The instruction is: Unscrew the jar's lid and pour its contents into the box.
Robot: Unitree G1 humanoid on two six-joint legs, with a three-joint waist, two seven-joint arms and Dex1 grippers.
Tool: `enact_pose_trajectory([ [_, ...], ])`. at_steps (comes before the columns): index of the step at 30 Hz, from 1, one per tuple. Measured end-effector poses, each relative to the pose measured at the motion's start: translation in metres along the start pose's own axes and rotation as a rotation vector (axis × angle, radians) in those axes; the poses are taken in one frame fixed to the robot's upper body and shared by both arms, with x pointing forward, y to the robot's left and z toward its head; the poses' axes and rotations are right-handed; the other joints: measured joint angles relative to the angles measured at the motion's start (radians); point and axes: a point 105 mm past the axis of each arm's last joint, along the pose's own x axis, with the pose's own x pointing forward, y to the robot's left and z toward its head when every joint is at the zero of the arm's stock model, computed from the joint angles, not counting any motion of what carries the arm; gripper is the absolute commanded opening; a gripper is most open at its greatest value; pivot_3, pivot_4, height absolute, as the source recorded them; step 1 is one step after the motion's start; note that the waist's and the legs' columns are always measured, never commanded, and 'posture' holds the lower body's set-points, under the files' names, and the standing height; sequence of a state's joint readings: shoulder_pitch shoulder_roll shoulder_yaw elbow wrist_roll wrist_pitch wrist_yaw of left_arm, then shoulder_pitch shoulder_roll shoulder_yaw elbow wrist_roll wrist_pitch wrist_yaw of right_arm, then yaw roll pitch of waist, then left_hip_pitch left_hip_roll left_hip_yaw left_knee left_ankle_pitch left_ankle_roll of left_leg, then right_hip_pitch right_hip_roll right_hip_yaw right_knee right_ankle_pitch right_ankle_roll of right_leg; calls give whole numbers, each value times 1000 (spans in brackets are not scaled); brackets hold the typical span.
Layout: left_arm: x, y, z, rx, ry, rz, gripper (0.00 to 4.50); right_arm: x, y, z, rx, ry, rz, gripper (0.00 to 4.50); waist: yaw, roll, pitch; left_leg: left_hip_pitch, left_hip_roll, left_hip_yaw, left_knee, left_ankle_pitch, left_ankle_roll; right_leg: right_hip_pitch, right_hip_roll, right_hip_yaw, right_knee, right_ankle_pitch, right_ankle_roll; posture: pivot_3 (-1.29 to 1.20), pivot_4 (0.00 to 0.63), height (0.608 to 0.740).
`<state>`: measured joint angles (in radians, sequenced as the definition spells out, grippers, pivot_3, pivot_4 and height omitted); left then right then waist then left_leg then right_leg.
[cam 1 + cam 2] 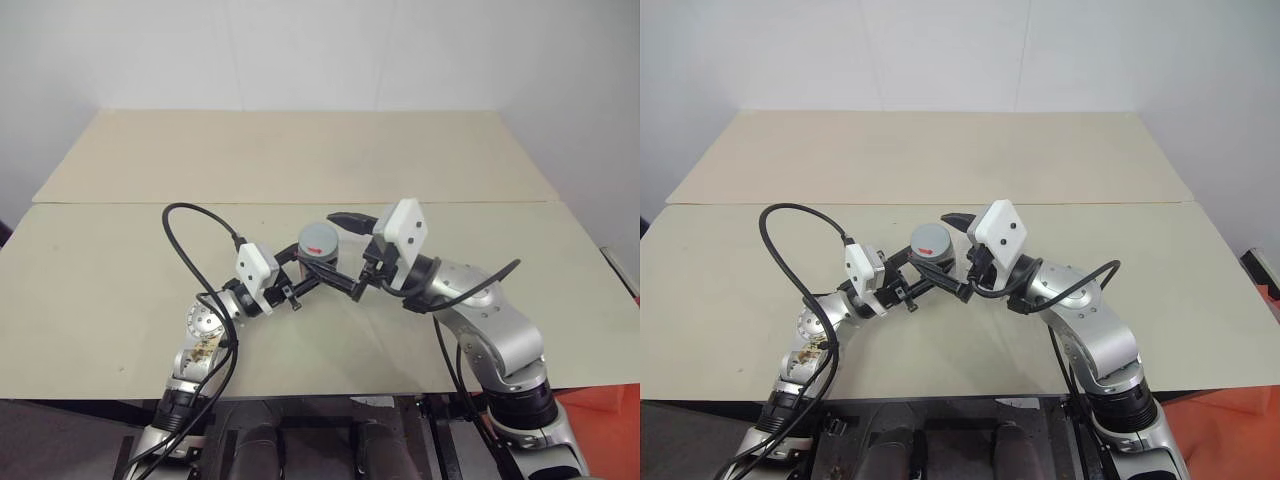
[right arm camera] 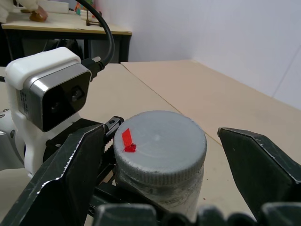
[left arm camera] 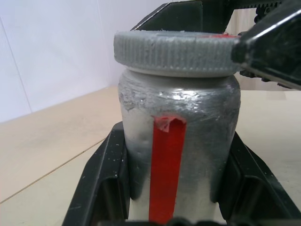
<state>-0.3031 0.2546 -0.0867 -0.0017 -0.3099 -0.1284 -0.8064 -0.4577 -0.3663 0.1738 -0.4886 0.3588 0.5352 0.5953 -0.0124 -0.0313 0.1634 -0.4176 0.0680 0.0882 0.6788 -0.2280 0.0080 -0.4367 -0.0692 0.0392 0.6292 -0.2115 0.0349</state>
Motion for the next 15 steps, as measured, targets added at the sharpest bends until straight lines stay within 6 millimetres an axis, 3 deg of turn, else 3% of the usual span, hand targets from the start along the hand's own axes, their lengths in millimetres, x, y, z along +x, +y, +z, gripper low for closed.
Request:
enact_pose_trajectory([
  [3, 0, 0, 0, 0, 0, 0, 1922, 0, -1, 0, 0, 0, -6, 4482, 0, 0, 0, 0, 0, 0, 0, 0, 0, 0, 0, 0, 0, 0, 0, 0, 150, 740],
  [8, 0, 0, 0, 0, 0, -1, 1922, 0, 0, 0, 1, 0, -4, 3259, 0, 0, 0, 0, 0, 0, 0, 0, 0, 0, 0, 0, 0, 0, 0, 0, 150, 740],
  [15, 0, 1, 0, 4, 1, -2, 1922, 1, 1, 0, 0, -3, 0, 3259, 0, 0, 0, 0, 0, 0, 0, 0, 0, 0, 0, 0, 0, 0, 0, 0, 150, 740],
])
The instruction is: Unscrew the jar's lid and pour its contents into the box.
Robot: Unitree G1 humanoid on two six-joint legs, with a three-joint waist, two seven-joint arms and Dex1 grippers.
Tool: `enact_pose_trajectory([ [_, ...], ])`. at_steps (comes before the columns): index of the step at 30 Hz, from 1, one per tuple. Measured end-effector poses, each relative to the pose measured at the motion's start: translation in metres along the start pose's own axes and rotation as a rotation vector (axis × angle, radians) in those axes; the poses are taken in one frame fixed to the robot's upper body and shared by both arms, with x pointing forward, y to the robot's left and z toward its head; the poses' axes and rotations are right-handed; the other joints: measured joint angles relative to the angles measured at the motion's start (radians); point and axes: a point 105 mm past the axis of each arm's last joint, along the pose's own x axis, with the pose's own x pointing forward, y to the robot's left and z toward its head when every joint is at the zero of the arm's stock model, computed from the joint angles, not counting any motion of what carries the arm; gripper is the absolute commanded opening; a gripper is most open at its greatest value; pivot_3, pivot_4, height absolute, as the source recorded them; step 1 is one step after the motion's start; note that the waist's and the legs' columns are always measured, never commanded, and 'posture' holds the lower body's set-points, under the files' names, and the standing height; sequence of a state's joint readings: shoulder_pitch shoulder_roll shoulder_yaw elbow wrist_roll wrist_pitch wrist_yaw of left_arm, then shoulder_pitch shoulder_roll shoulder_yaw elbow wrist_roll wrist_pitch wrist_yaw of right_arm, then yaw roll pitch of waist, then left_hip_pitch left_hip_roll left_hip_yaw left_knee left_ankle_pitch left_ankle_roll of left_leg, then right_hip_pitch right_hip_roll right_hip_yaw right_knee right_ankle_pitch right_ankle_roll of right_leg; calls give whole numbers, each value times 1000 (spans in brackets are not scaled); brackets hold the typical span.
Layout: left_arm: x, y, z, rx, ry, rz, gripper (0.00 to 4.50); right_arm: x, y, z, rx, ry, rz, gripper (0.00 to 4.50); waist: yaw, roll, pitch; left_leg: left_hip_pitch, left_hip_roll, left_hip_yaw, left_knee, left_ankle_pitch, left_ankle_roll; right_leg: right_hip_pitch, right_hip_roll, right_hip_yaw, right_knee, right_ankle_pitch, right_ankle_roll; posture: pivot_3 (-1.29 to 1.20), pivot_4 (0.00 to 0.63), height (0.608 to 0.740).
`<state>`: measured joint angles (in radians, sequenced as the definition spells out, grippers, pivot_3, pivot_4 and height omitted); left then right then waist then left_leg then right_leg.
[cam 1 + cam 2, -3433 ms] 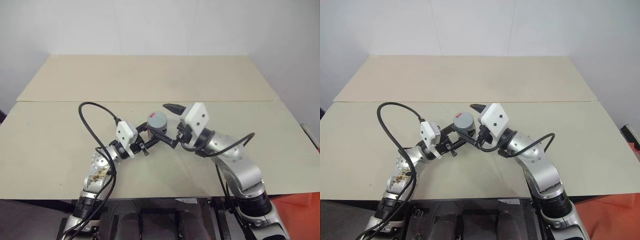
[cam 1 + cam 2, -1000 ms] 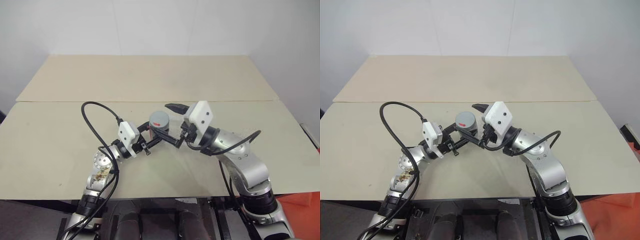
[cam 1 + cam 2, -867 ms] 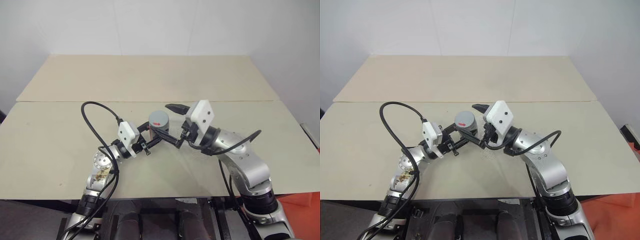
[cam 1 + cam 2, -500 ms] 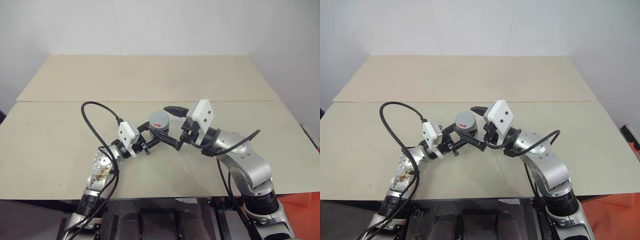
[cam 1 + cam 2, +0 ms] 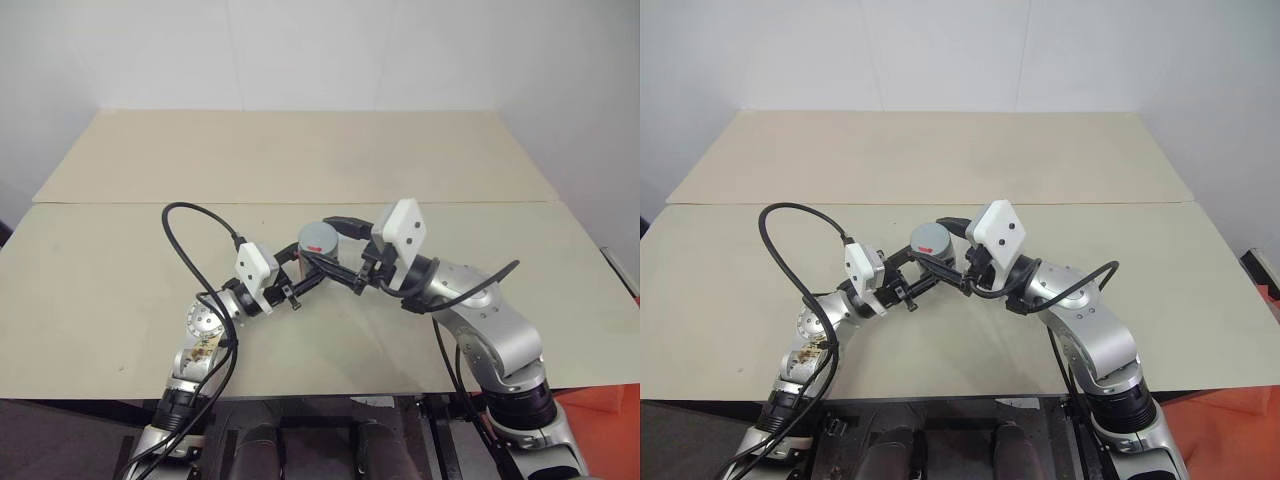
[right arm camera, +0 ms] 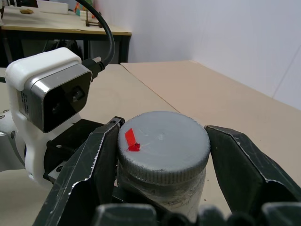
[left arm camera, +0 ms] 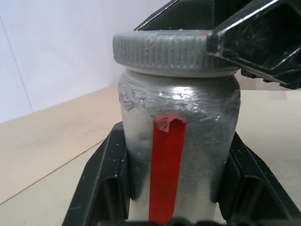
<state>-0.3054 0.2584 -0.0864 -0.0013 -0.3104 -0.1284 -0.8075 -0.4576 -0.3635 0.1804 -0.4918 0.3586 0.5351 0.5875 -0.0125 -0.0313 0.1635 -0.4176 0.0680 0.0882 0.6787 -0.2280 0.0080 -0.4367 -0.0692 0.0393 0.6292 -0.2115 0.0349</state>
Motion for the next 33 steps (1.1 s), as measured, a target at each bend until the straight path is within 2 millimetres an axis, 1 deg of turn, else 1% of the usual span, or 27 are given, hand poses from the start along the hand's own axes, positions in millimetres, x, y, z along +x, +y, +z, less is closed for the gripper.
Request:
enact_pose_trajectory([
  [8, 1, 0, -1, -1, 0, -5, 1922, 1, 0, 1, 11, -12, -6, 3259, 0, 0, 0, 0, 0, 0, 0, 0, 0, 0, 0, 0, 0, 0, 0, 0, 150, 740],
  [13, 0, 1, -3, -4, 8, -8, 1922, -2, -9, 23, 75, -136, -55, 3259, 0, 0, 0, 0, 0, 0, 0, 0, 0, 0, 0, 0, 0, 0, 0, 0, 150, 740],
  [15, 0, 0, -3, -4, 7, -8, 1922, -2, -11, 27, 113, -177, -64, 3259, 0, 0, 0, 0, 0, 0, 0, 0, 0, 0, 0, 0, 0, 0, 0, 0, 150, 740],
  [18, 0, 0, -3, -5, 7, -8, 1922, -7, -21, 32, 158, -223, -130, 3259, 0, 0, 0, 0, 0, 0, 0, 0, 0, 0, 0, 0, 0, 0, 0, 0, 150, 740],
  [20, 0, 0, -3, -5, 7, -7, 1922, -15, -36, 28, 163, -195, -219, 3259, 3, 0, 0, 0, 0, 0, 0, 0, 0, 0, 0, 0, 0, 0, 0, 0, 150, 740],
  [22, 0, 0, -3, -3, 7, -6, 1922, -28, -52, 18, 126, -111, -304, 3259, 6, 0, 0, 0, 0, 0, 0, 0, 0, 0, -1, 0, 0, 0, 0, 0, 150, 740],
  [24, -1, 2, -2, 1, 10, 1, 1922, -49, -69, 0, 81, 16, -396, 3259, 9, 0, 0, -1, -1, 0, 0, 0, 0, 0, -1, 0, -1, 0, 0, 0, 150, 740],
  [26, -1, 3, -2, 4, 12, 7, 1922, -75, -79, -24, 54, 204, -455, 3259, 10, 0, 0, -1, -1, 0, -1, 0, 0, 0, -1, 0, -2, 0, 0, 0, 150, 740],
  [27, -2, 5, -2, 6, 14, 12, 1922, -84, -81, -34, 60, 272, -475, 3259, 10, 0, 0, -1, -1, 0, -1, 0, 0, 0, -1, 0, -2, 0, 0, 0, 150, 740],
  [30, -2, 4, -3, 8, 16, 14, 1922, -106, -80, -59, 79, 454, -491, 3259, 0, 0, 0, -1, 0, 0, -1, 0, 0, 0, 0, 0, -1, 0, 0, 0, 150, 740],
  [33, -2, 4, -3, 12, 22, 14, 1922, -126, -66, -92, 114, 642, -483, 3259, -2, 0, 0, -1, 0, 0, -1, 0, 0, 0, 0, 0, -1, 0, 0, 0, 150, 740],
])
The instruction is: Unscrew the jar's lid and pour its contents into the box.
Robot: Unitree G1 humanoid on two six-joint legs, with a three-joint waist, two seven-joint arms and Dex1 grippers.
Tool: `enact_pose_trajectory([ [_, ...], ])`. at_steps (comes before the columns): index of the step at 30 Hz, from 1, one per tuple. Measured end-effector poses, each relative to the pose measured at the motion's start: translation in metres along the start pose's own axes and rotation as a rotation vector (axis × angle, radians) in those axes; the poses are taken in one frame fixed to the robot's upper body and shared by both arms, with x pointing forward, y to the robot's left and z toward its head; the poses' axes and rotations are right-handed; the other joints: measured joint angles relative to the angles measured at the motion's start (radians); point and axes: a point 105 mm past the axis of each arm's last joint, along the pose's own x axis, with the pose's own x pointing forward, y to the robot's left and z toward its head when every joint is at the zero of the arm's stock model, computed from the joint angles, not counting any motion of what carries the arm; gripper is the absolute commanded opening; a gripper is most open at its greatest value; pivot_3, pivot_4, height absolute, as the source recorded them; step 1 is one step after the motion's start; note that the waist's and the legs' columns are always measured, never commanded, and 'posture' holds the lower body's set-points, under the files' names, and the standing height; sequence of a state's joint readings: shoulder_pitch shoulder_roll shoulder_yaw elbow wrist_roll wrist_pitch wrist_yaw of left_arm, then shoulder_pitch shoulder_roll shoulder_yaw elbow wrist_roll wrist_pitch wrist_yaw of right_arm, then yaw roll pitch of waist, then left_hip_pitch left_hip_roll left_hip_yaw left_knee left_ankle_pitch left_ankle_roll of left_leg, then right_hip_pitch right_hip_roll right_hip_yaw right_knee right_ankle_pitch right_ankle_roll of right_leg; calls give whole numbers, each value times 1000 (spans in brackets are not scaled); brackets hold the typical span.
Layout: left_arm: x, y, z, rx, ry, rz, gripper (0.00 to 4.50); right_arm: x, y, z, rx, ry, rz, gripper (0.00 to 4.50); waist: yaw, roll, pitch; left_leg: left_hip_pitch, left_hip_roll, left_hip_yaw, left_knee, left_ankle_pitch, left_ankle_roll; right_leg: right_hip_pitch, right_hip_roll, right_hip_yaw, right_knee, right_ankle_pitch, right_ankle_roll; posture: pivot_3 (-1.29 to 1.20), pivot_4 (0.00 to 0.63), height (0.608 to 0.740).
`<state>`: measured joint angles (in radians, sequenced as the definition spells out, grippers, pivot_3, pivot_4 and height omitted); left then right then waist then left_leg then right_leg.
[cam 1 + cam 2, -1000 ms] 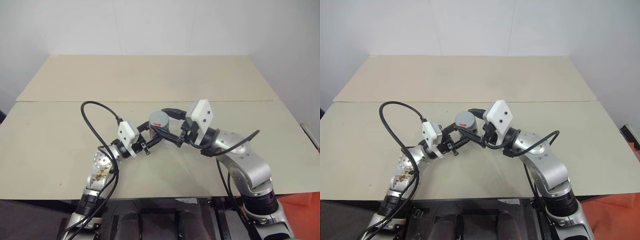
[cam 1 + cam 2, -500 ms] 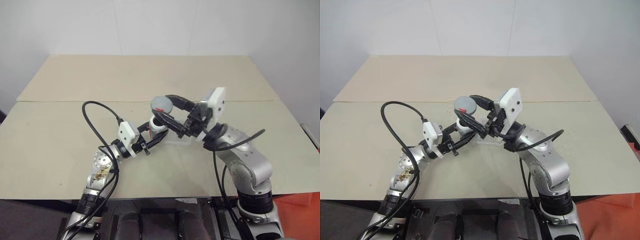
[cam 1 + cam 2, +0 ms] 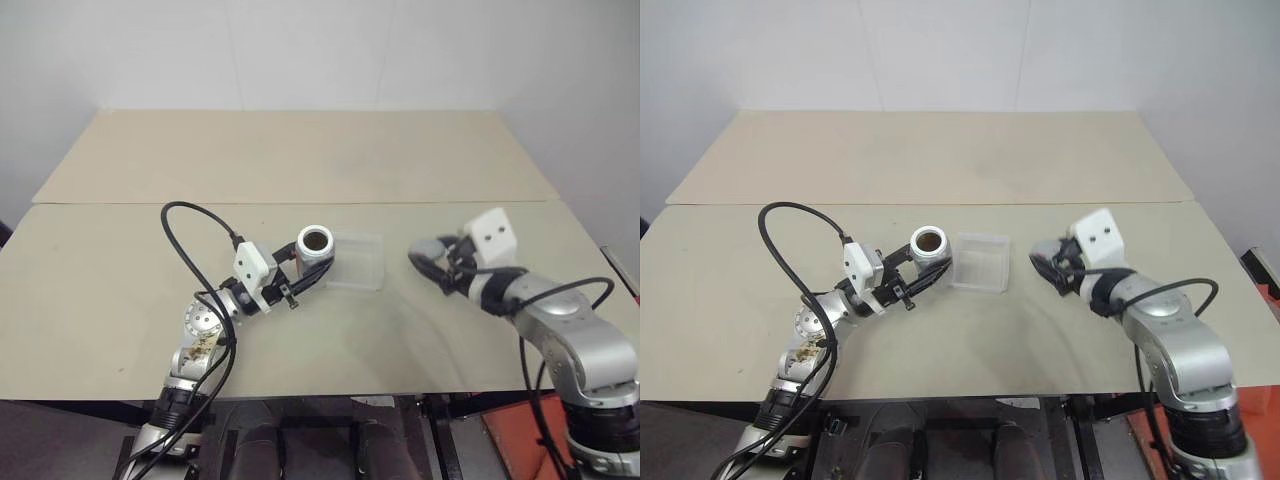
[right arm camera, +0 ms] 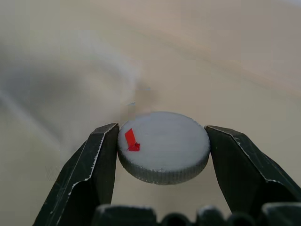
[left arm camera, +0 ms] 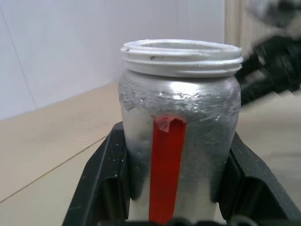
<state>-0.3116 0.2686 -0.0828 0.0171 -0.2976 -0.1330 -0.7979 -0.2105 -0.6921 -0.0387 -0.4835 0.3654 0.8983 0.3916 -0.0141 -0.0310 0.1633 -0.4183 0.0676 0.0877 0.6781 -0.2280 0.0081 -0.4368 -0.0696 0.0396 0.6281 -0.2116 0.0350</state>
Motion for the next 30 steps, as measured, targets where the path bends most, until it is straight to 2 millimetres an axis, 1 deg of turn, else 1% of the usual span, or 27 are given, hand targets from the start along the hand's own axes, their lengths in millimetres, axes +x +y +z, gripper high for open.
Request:
enact_pose_trajectory([
  [2, 1, 1, -1, 6, 6, 1, 1922, 2, 9, -17, 12, 78, 24, 3259, -2, 0, 0, 0, 0, 0, 0, 0, 0, 0, 0, 1, 0, 0, 0, 0, 150, 740],
  [3, 1, 2, -2, 11, 14, 3, 1922, 2, 13, -22, 16, 107, 36, 3259, -2, 0, 0, 0, 0, 0, 0, 0, 0, 0, 0, 1, 0, 0, 0, 0, 150, 740],
  [6, 0, 4, -6, 11, 28, 12, 1922, 2, 17, -28, 37, 155, 32, 3259, -1, 0, 0, 0, 0, 0, 1, 0, 0, 0, 0, 0, 0, 0, 0, 0, 150, 740],
  [8, 0, 4, -8, 14, 36, 12, 1922, 1, 17, -30, 95, 170, 28, 3640, 0, -1, 0, 0, 0, 0, 1, 0, 0, 0, 0, 0, 0, 0, 1, 0, 150, 740],
  [11, -1, 5, -7, 21, 42, 1, 1922, -1, 17, -35, 115, 203, 36, 4484, 1, -1, 0, 0, 0, 0, 1, 0, 0, 0, 0, 0, 0, 0, 1, 0, 150, 740],
  [14, 1, 7, -8, 25, 42, 3, 1922, -3, 17, -34, 115, 206, 38, 4484, 1, -1, 0, 0, 0, 0, 1, 0, 0, 0, 0, 0, 0, 0, 1, 0, 150, 740],
  [17, 4, 12, -10, 37, 55, 7, 1922, -5, 16, -28, 96, 185, 30, 4484, 2, -1, 0, 0, 0, 0, 1, 0, 0, 0, 0, 0, 0, 0, 1, 0, 150, 740],
  [18, 7, 17, -11, 50, 69, 14, 1922, -6, 14, -22, 88, 159, 26, 4484, 2, -1, 0, 0, 0, 0, 1, 0, 0, 0, 0, 0, 0, 0, 1, 0, 150, 740],
  [20, 14, 28, -11, 82, 93, 32, 1922, -8, 12, -4, 58, 79, 22, 4484, 2, -1, 0, 0, -1, -1, 1, 0, 0, 0, 0, 0, 0, 1, 1, 0, 150, 740],
  [21, 19, 35, -11, 108, 111, 40, 1922, -10, 9, 9, 38, 21, 18, 4484, 2, -1, 0, 0, -1, -1, 1, 0, 0, 0, 0, 0, 0, 1, 1, 0, 150, 740],
  [23, 28, 47, -9, 154, 140, 48, 1922, -14, 8, 28, 0, -53, 16, 4484, 2, -1, 0, -1, -1, -1, 1, 0, 0, 0, 0, 0, -1, 1, 2, 0, 150, 740],
  [24, 32, 52, -9, 177, 154, 46, 1922, -16, 9, 32, -17, -71, 19, 4484, 2, -1, 0, -1, -1, -1, 1, 0, 0, 0, 0, 0, -1, 1, 2, 0, 150, 740],
  [27, 43, 62, -16, 249, 214, 31, 1922, -19, 14, 38, -40, -94, 41, 4484, 4, -1, 0, -3, -1, -1, 0, 0, 0, 0, 0, -1, -3, 1, 2, 0, 150, 740],
  [30, 59, 68, -24, 404, 277, -8, 1922, -23, 21, 44, -68, -124, 69, 4484, 10, -1, 0, -4, -2, -2, 1, 0, 0, -1, 0, -1, -3, 1, 2, 0, 150, 740],
])
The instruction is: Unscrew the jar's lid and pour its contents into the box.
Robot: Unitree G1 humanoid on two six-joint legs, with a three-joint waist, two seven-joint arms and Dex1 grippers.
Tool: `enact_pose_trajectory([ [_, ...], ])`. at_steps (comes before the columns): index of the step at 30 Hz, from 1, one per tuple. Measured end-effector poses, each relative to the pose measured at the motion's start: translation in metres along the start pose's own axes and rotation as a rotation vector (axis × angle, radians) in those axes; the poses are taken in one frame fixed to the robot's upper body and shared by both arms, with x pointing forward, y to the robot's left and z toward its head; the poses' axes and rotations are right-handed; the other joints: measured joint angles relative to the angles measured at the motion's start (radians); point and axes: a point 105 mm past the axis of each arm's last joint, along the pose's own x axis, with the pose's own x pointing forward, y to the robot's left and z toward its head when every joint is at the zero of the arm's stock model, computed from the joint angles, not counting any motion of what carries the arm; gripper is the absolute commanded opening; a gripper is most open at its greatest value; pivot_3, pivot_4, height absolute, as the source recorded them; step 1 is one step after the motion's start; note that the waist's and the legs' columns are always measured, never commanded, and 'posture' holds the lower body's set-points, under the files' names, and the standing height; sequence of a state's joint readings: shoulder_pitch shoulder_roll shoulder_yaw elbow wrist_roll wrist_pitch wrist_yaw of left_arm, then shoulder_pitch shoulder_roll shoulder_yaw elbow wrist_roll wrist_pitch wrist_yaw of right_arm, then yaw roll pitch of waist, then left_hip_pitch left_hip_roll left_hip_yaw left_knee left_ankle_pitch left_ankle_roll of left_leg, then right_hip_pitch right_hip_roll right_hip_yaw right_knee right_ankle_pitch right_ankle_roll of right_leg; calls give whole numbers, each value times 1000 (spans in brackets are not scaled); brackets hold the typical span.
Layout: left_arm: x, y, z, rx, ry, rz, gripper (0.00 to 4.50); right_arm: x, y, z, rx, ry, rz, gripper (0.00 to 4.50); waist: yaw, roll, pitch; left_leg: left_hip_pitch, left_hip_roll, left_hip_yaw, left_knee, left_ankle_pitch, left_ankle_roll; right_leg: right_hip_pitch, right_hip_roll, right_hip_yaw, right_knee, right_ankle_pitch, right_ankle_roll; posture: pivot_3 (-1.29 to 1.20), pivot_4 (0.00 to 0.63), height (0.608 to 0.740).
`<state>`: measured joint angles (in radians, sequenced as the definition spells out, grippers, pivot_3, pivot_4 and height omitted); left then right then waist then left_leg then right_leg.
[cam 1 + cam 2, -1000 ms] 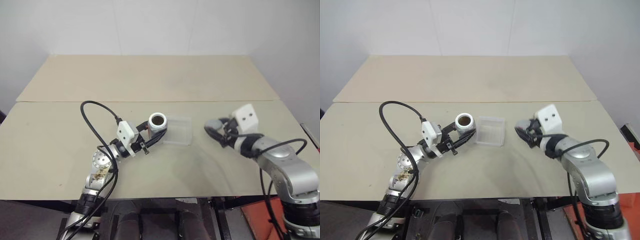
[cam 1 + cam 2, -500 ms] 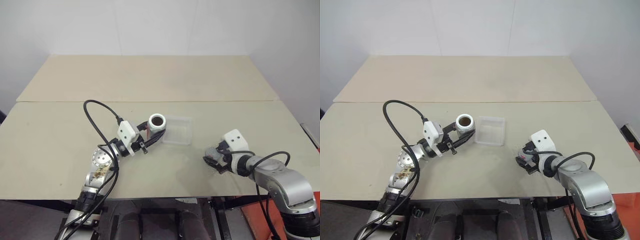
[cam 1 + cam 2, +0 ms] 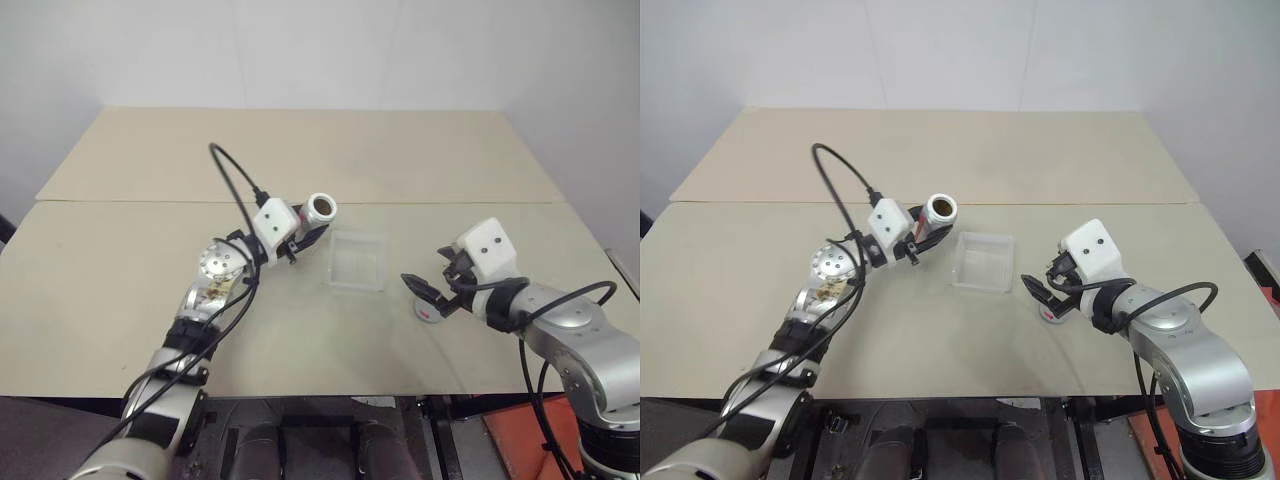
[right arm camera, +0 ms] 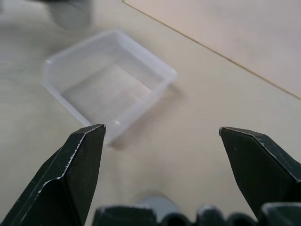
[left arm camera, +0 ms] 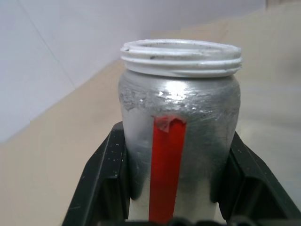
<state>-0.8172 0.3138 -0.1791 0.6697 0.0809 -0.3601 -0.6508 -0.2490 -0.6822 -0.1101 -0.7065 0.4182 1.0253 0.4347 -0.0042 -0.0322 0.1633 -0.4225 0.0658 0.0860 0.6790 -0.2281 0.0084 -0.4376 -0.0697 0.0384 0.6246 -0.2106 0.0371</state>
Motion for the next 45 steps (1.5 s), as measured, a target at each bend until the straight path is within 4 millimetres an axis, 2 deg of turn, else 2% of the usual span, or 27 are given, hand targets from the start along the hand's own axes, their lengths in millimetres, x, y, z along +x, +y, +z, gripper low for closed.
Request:
enact_pose_trajectory([
  [3, 16, 11, 7, 354, 43, -45, 1922, -2, 6, 5, -24, -41, 23, 4484, 9, -1, 1, -1, -1, -1, 0, 0, 0, 0, 0, 0, -1, 0, 0, 0, 150, 740],
  [5, 25, 20, 22, 625, 26, -82, 1922, -3, 8, 7, -32, -61, 31, 4484, 13, -1, 1, -1, -1, 0, 0, 0, 0, 0, -1, 0, -1, 0, 1, 0, 150, 740],
  [7, 32, 21, 33, 888, 2, -147, 1922, -3, 9, 9, -39, -80, 31, 4484, 15, -1, 1, -2, -1, 0, 0, 0, 1, 0, -1, 0, -2, 0, 1, 0, 150, 740],
  [11, 39, 13, 28, 1367, -20, -337, 1922, -5, 9, 13, -44, -102, 31, 4484, 18, -2, 1, -2, -2, 0, 0, -1, 1, -1, -2, 0, -2, 0, 2, 0, 150, 740],
  [16, 37, -4, 15, 1600, -129, -479, 1922, -9, 15, 15, -47, -128, 47, 4484, 17, -3, 2, -3, -2, 0, 0, -1, 0, -3, -2, 0, 0, -1, 3, 0, 150, 740],
  [21, 41, -10, 15, 1635, -162, -471, 1922, -10, 18, 13, -34, -132, 44, 4484, 17, -4, 2, -4, -3, 0, 0, -1, 0, -3, -3, 0, 1, -1, 3, 0, 150, 740],
  [30, 50, -2, 32, 1539, -149, -355, 1922, -11, 19, 9, -28, -119, 42, 4484, 16, -4, 2, -3, -5, 0, 1, -1, 1, -3, -5, 0, 2, -1, 3, 0, 150, 740],
  [33, 48, 3, 39, 1437, -142, -321, 1922, -10, 19, 9, -38, -121, 35, 4484, 16, -4, 2, -3, -5, 0, 1, 0, 1, -3, -5, 0, 2, -1, 3, 0, 150, 740],
  [35, 44, 11, 46, 1309, -130, -285, 1922, -10, 18, 8, -36, -118, 33, 4484, 15, -4, 2, -3, -5, 0, 1, 0, 1, -3, -5, 0, 2, -1, 3, 0, 150, 740],
  [36, 41, 16, 48, 1233, -115, -268, 1922, -9, 17, 7, -33, -114, 32, 4484, 15, -4, 2, -3, -5, 0, 1, 0, 1, -3, -5, 0, 2, -1, 3, 0, 150, 740],
  [38, 36, 22, 46, 969, -69, -227, 1922, -9, 17, 6, -33, -111, 30, 4484, 14, -3, 2, -1, -5, 1, 1, 0, 1, -2, -6, 0, 4, -1, 3, 0, 150, 740],
  [39, 31, 22, 39, 725, -51, -206, 1922, -9, 16, 6, -35, -113, 28, 4484, 13, -2, 1, -1, -5, 1, 2, 0, 1, -2, -6, -1, 5, -1, 3, 0, 150, 740],
  [42, 14, 10, 15, 235, -49, -267, 1922, -8, 15, 6, -39, -119, 24, 4484, 7, -2, 1, -2, -4, 1, 5, 0, 1, -2, -5, -2, 7, -1, 2, 0, 150, 740],
  [44, 2, 8, 8, 74, -72, -297, 1922, -7, 15, 5, -38, -117, 21, 4484, 5, -2, 1, -3, -4, 0, 6, 0, 1, -2, -5, -1, 7, -1, 2, 0, 150, 740],
  [45, -2, 9, 8, 46, -87, -304, 1922, -6, 14, 4, -35, -115, 21, 4484, 5, -2, 1, -2, -4, -1, 6, 0, 1, -1, -5, -1, 7, -1, 3, 0, 150, 740],
])
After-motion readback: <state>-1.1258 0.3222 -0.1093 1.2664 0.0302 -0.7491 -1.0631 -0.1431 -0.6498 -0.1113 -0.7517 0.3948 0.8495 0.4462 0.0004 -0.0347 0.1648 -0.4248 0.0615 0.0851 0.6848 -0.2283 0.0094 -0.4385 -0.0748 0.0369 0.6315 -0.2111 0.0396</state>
